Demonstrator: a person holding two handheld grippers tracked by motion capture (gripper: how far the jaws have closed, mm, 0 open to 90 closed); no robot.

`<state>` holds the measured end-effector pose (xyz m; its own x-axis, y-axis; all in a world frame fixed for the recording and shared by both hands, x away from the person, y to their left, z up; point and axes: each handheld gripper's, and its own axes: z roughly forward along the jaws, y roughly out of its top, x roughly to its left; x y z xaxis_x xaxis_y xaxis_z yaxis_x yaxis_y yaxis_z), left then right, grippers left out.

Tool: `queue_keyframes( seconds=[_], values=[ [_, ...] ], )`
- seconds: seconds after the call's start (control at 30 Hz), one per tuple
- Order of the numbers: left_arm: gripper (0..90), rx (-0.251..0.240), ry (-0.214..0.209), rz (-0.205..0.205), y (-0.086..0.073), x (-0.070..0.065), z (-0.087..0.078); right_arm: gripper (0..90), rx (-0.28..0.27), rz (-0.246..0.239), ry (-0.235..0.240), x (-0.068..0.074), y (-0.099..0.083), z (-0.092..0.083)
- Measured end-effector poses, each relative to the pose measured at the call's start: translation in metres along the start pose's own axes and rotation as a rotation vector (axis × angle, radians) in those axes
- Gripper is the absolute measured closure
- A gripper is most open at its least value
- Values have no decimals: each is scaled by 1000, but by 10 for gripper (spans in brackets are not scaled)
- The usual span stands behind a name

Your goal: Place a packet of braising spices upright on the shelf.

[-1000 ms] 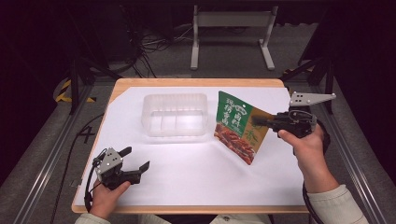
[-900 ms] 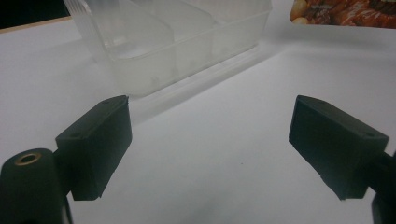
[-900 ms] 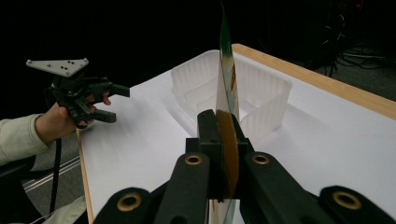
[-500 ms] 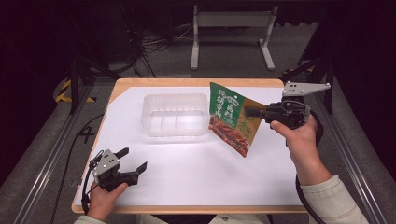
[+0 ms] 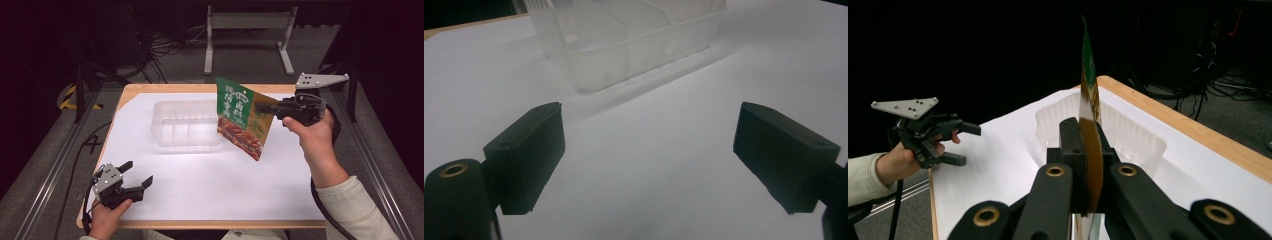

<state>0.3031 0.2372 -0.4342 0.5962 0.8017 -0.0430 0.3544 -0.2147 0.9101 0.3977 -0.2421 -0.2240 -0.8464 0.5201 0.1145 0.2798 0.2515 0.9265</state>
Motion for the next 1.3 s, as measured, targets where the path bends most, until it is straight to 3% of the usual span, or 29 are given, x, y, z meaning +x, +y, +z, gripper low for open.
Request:
queue_keyframes(
  seconds=[0.53, 0.9, 1.3],
  values=[
    [140, 1, -11, 11, 1, 0, 4, 900, -25, -27, -33, 0, 25, 19],
    [140, -2, -22, 16, 3, 0, 7, 900, -20, -44, -81, -3, 37, 48],
    [141, -3, -30, 17, 4, 2, 8, 900, -22, -27, -108, -4, 55, 86]
  ],
)
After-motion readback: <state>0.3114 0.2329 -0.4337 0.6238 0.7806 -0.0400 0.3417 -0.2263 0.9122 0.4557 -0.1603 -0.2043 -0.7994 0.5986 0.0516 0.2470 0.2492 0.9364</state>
